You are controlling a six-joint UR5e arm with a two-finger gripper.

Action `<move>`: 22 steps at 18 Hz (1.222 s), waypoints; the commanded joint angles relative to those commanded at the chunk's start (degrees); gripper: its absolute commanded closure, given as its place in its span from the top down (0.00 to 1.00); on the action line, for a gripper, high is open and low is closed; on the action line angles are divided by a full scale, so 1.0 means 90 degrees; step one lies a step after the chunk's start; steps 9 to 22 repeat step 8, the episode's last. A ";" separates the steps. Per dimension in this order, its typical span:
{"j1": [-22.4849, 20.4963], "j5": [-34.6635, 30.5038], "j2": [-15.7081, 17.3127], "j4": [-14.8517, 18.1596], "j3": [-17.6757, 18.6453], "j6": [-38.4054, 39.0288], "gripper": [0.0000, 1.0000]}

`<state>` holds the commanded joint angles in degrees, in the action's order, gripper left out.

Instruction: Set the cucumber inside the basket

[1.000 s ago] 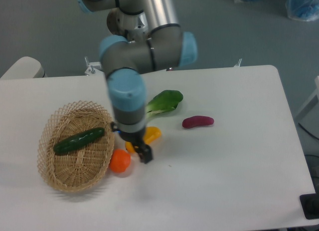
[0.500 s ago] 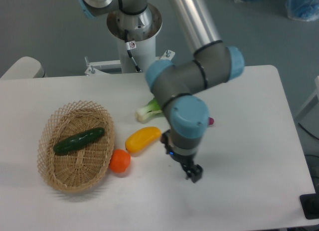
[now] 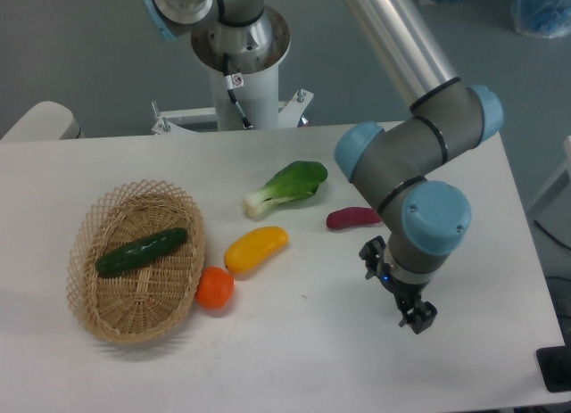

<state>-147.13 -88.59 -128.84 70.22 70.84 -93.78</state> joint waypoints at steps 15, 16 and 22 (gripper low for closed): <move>0.0000 0.0010 0.0019 -0.0020 0.0019 -0.0293 1.00; 0.0000 0.0010 0.0019 -0.0020 0.0019 -0.0293 1.00; 0.0000 0.0010 0.0019 -0.0020 0.0019 -0.0293 1.00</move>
